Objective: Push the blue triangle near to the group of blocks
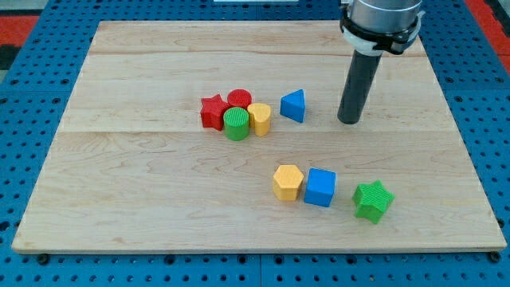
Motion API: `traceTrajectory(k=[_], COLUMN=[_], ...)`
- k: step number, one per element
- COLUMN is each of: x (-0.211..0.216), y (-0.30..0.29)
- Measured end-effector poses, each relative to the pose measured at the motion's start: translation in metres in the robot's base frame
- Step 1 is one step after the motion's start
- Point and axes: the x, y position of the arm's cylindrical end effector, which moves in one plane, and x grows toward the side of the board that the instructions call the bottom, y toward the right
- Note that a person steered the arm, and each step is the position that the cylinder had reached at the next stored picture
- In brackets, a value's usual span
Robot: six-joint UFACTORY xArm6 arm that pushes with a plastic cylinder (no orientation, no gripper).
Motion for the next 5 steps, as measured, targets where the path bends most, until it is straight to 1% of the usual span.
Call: traceTrajectory(k=[1,3,4,5], x=[-0.007,0.015,0.007,-0.027], y=[-0.009,-0.022,-0.024,-0.025])
